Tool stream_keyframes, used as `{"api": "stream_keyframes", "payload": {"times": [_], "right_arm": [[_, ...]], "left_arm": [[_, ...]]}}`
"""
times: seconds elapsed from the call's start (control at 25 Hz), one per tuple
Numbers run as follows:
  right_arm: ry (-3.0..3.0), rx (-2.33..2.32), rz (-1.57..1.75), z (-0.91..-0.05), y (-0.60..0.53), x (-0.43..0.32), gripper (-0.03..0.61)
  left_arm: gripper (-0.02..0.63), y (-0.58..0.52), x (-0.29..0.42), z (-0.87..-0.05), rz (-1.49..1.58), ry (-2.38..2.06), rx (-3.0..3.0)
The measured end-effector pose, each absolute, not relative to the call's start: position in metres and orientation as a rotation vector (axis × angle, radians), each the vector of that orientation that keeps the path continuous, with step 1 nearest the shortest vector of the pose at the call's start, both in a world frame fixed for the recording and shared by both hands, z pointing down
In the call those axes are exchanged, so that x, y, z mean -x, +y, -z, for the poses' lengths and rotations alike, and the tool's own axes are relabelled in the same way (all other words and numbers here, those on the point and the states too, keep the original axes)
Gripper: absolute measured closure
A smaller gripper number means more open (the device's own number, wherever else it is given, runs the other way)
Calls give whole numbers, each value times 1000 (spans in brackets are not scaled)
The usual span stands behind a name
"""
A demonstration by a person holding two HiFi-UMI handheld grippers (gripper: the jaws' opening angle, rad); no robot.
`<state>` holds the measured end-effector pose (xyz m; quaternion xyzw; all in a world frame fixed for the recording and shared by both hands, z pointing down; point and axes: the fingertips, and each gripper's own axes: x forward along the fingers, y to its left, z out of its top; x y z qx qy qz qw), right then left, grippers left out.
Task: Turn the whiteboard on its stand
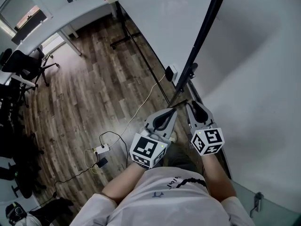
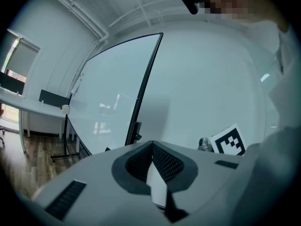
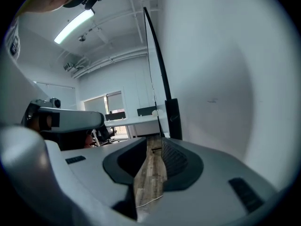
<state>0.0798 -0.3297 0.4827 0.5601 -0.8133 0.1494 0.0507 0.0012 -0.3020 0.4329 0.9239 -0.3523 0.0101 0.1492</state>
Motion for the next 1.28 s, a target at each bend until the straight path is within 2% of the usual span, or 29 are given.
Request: {"api": "stream_keyframes", "payload": {"times": [0.44, 0.56, 1.04, 1.28], "right_arm": [[-2420, -1673, -513, -538, -432, -94, 376], [-2407, -1662, -515, -547, -451, -96, 361], [-2384, -1614, -462, -570, -493, -84, 364], [-2362, -1603, -388, -570, -493, -81, 397]], "left_arm": [[602, -375, -12, -451, -56, -1078, -2615], [602, -390, -18, -455, -56, -1078, -2611], [603, -417, 0, -473, -61, -1157, -2535], [602, -413, 15, -476, -60, -1181, -2510]]}}
